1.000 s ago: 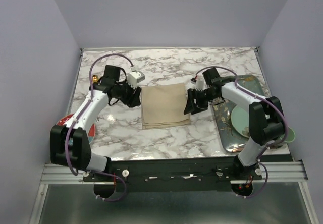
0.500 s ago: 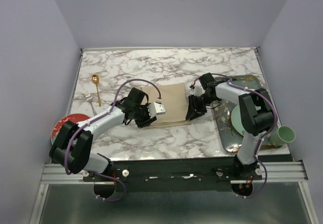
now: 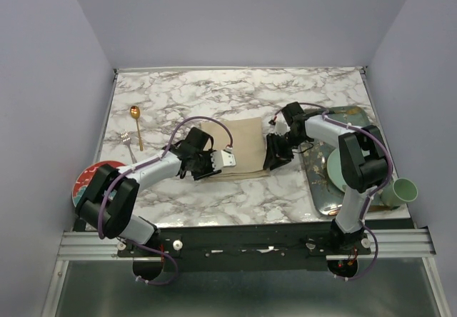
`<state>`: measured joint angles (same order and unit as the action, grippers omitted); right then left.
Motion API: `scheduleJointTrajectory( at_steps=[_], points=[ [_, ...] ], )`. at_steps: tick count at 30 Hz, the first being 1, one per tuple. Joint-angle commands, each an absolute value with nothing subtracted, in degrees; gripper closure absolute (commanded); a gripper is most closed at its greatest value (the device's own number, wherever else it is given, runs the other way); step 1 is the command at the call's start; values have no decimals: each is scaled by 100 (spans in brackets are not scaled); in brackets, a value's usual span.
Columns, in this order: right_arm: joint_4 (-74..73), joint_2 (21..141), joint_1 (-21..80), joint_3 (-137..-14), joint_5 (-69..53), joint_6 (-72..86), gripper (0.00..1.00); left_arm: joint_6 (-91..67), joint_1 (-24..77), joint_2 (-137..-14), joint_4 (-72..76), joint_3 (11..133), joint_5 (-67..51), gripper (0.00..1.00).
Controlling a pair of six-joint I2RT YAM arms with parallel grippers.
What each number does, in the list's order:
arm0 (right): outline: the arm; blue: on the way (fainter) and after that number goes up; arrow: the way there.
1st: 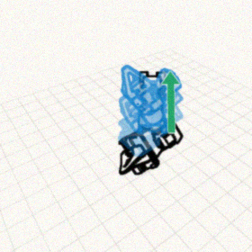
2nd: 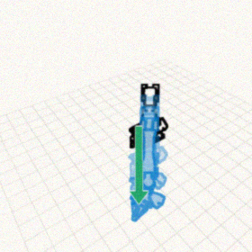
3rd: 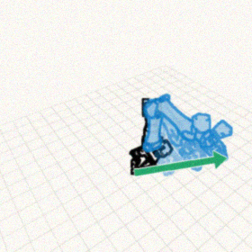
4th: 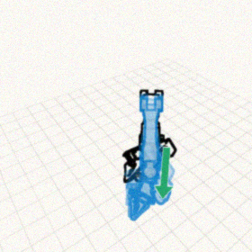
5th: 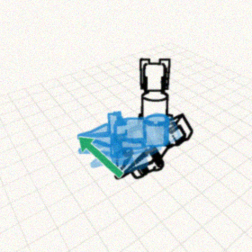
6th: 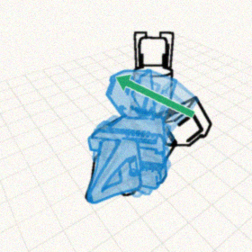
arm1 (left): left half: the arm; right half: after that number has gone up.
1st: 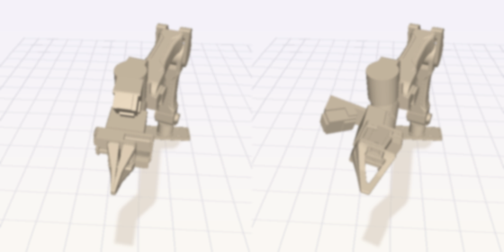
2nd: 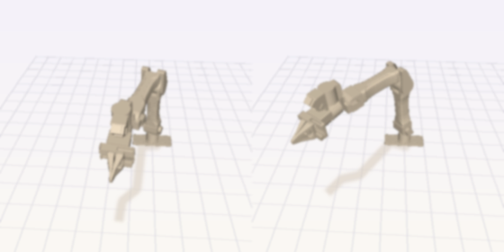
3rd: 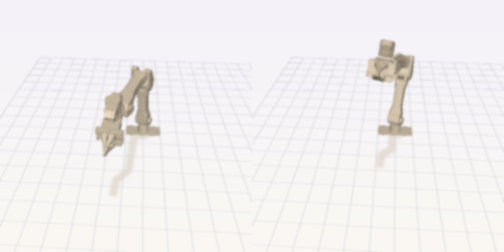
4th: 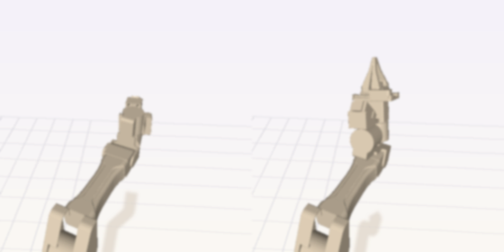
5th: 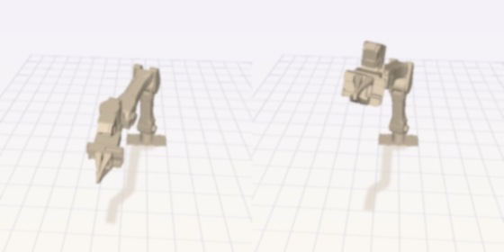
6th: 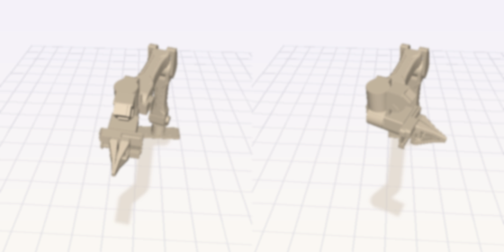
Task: Fold the napkin into a case and place the utensils inside
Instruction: Smooth out the square-folded napkin at the center of the board.
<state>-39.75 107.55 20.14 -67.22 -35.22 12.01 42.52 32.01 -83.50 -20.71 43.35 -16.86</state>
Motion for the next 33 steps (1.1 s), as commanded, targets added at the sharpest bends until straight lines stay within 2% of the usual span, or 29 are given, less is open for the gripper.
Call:
scheduleJointTrajectory(
  at_steps=[1, 6, 9, 13, 16, 17, 19, 22, 23, 25, 33],
  points=[
    [-4122, 10670, 1995, -6952, -3419, 1169, 58, 4561, 3252, -8455, -2021, 4342, -1520, 58],
    [-4140, 10626, 1995, -6952, -3454, 1125, 68, 4649, 3278, -8446, -2162, 4324, -1626, 59],
    [-4148, 10617, 1995, -6961, -3542, 1134, 77, 4649, 3287, -8420, -2180, 4315, -1635, 66],
    [-4166, 10644, 2004, -6987, -3621, 1160, 78, 4667, 3287, -8385, -2215, 4342, -1643, 73],
    [-4201, 10635, 1995, -6996, -3604, 1143, 83, 4667, 3287, -8332, -2276, 4368, -1670, 79],
    [-4219, 10635, 1995, -7005, -3604, 1125, 91, 4658, 3287, -8323, -2285, 4377, -1679, 83],
    [-4219, 10635, 1995, -7005, -3586, 1116, 92, 4667, 3287, -8262, -2285, 4377, -1722, 84],
    [-4245, 10678, 1995, -7022, -3542, 1169, 90, 4650, 3305, -8244, -2338, 4394, -1749, 90],
    [-4263, 10705, 1995, -7031, -3559, 1178, 78, 4649, 3296, -8253, -2347, 4403, -1749, 90],
    [-4280, 10784, 1995, -7066, -3612, 1239, 66, 4649, 3296, -8262, -2347, 4403, -1767, 92],
    [-4263, 10960, 1995, -7154, -3823, 1345, 58, 4597, 3331, -8262, -2347, 4438, -1802, 97]
  ],
)
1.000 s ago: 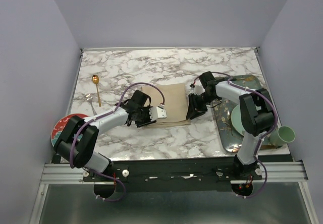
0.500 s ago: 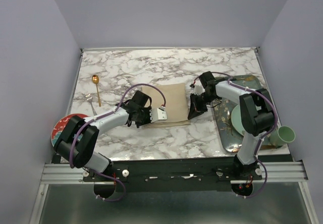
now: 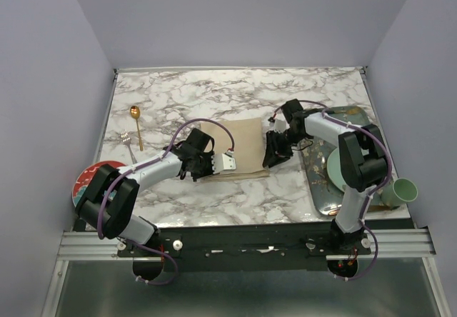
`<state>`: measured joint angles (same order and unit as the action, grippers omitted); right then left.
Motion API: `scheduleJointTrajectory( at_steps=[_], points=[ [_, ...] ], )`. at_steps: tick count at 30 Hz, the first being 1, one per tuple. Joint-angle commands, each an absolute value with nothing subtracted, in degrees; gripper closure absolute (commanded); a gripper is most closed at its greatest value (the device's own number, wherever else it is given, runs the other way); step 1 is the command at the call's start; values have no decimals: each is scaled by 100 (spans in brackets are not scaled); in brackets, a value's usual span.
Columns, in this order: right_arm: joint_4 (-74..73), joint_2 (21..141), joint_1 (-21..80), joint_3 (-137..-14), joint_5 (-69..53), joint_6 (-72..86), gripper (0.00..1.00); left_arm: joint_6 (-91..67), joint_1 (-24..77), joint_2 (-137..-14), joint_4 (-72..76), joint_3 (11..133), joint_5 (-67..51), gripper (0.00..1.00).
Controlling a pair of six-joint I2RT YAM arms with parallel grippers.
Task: Fold the napkin into a case and place the utensils inside
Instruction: Smooth out the square-folded napkin at the center of the board.
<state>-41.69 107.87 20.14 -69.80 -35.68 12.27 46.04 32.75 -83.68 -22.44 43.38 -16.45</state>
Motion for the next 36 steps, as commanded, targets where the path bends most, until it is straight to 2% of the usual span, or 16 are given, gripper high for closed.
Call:
scheduleJointTrajectory(
  at_steps=[1, 10, 13, 14, 17, 19, 28, 36],
  points=[
    [-4263, 10969, 1995, -7163, -3893, 1345, 58, 4597, 3331, -8253, -2338, 4438, -1802, 98],
    [-4254, 11118, 1995, -7225, -3929, 1424, 63, 4570, 3349, -8209, -2320, 4438, -1819, 100],
    [-4263, 11048, 1995, -7242, -3859, 1433, 75, 4570, 3366, -8191, -2347, 4465, -1802, 100],
    [-4280, 11039, 1995, -7251, -3867, 1441, 82, 4570, 3366, -8183, -2381, 4500, -1793, 100],
    [-4307, 10899, 1995, -7260, -3885, 1450, 92, 4570, 3357, -8113, -2496, 4561, -1775, 100],
    [-4307, 10828, 2004, -7251, -3946, 1459, 95, 4588, 3357, -8033, -2540, 4579, -1767, 100],
    [-4342, 10591, 1995, -7084, -3903, 1398, 97, 4623, 3375, -7655, -2909, 4535, -1846, 100],
    [-4307, 10951, 1995, -6996, -3727, 1222, 97, 4570, 3384, -8006, -2708, 4351, -1846, 100]
  ],
)
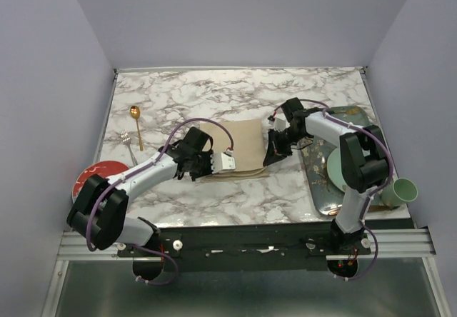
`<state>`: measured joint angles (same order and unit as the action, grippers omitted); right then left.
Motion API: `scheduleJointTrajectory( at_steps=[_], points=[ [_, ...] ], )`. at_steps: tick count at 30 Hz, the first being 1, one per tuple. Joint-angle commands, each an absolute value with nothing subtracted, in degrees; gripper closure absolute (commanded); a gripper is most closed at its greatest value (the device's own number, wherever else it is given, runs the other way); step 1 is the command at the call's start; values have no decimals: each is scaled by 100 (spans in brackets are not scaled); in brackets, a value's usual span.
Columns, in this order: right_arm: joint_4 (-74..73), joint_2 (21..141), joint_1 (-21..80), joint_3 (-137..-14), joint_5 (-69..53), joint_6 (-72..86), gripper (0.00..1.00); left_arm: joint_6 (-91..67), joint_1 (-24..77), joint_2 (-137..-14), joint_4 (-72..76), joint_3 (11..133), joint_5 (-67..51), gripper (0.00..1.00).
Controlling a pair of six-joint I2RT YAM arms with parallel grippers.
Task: Fold the napkin into a case and place the utensils inside
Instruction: Smooth out the square-folded napkin at the center of the board.
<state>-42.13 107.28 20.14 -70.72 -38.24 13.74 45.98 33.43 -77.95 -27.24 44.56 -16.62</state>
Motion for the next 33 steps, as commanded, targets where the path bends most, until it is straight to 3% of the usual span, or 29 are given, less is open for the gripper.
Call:
scheduleJointTrajectory(
  at_steps=[1, 5, 7, 8, 10, 11, 13, 14, 16, 17, 18, 22, 25, 29, 33],
  points=[
    [-4289, 11003, 1995, -6996, -3674, 1222, 97, 4544, 3392, -8042, -2664, 4342, -1828, 100],
    [-4227, 11135, 1995, -7049, -3604, 1231, 91, 4395, 3393, -8156, -2496, 4307, -1811, 98],
    [-4271, 11145, 2004, -7101, -3595, 1204, 81, 4324, 3393, -8183, -2452, 4324, -1819, 85],
    [-4376, 11127, 1995, -7128, -3638, 1169, 74, 4289, 3393, -8165, -2478, 4359, -1793, 72],
    [-4526, 10987, 1995, -7259, -3778, 1038, 63, 4219, 3366, -7999, -2592, 4386, -1758, 61],
    [-4700, 10891, 1995, -7329, -3858, 968, 51, 4201, 3349, -7885, -2645, 4421, -1775, 52],
    [-4860, 10488, 2004, -7540, -4199, 670, 42, 4001, 3209, -7402, -2786, 4473, -1898, 40],
    [-4921, 10320, 1995, -7611, -4332, 546, 31, 3877, 3112, -7218, -2804, 4569, -1977, 29],
    [-4931, 9803, 2004, -7847, -4499, 91, 19, 3317, 2884, -6917, -2908, 4832, -2074, 19],
    [-4878, 9643, 1995, -7953, -4509, 53, 7, 3105, 2770, -6917, -3022, 5260, -2135, 11],
    [-4861, 9546, 2004, -8093, -4509, -217, 1, 2929, 2647, -6969, -3180, 5473, -2449, 2],
    [-4571, 9431, 2004, -9138, -4395, -773, 0, 1971, 1856, -7013, -2814, 6379, -3120, 1],
    [-3879, 9544, 2004, -9755, -4035, -556, 0, 697, 1644, -7154, -1910, 6829, -2474, 1],
    [-2404, 9948, 2004, -10089, -3657, 191, 0, 256, 1644, -7426, -318, 6670, -2146, 1],
    [-2417, 10984, 1943, -11055, -4751, 1114, 0, -376, 1487, -8390, -483, 7214, -2924, 1]
  ],
)
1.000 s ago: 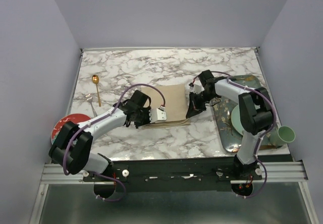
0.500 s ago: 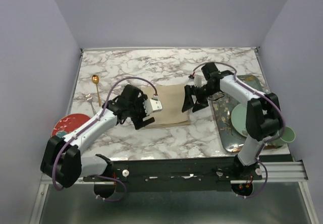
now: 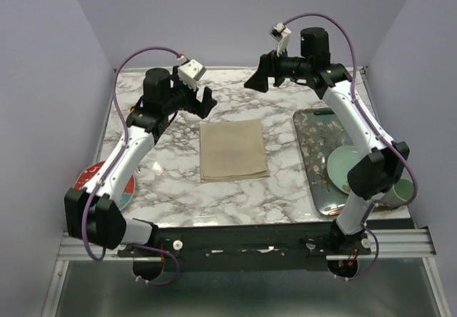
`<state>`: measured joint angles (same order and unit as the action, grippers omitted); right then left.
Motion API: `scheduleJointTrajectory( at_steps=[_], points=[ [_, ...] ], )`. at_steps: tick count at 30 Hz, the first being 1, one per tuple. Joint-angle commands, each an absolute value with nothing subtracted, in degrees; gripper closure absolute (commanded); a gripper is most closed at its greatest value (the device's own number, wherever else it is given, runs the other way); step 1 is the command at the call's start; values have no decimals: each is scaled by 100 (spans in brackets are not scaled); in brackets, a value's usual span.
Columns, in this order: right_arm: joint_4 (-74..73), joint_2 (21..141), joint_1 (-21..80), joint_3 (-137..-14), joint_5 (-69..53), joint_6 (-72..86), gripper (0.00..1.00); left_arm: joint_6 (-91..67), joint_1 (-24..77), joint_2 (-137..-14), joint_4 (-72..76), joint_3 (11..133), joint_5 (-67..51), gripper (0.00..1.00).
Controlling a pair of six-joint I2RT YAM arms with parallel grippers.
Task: Fold the napkin into a case and place the utensils inside
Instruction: Smooth out the square-folded napkin at the center of the board.
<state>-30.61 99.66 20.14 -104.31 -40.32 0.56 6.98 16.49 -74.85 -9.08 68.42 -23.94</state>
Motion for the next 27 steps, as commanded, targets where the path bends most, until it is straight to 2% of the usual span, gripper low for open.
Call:
scheduleJointTrajectory(
  at_steps=[1, 4, 5, 6, 11, 18, 27],
  points=[
    [-2347, 11360, 1942, -11109, -4990, 1708, 0, -1178, 1459, -8550, -396, 7242, -3188, 1],
    [-1681, 11662, 1951, -10716, -5387, 2877, 0, -2840, 1389, -9052, 480, 7015, -3453, 1],
    [-1104, 11698, 1960, -10209, -5483, 3126, 0, -3248, 1389, -9140, 901, 6840, -3515, 1],
    [-820, 11716, 1960, -9978, -5467, 3373, 0, -3556, 1389, -9332, 1567, 6542, -3568, 1],
    [550, 12005, 1960, -9194, -5607, 4683, 0, -5059, 1354, -10115, 2784, 6206, -3683, 1],
    [1713, 12647, 1969, -8640, -5590, 5695, 0, -6072, 1345, -11248, 3937, 6266, -3893, 1],
    [1688, 13403, 1864, -8578, -5283, 5634, 0, -6161, 1178, -11970, 3990, 6118, -3779, 1]
  ],
)
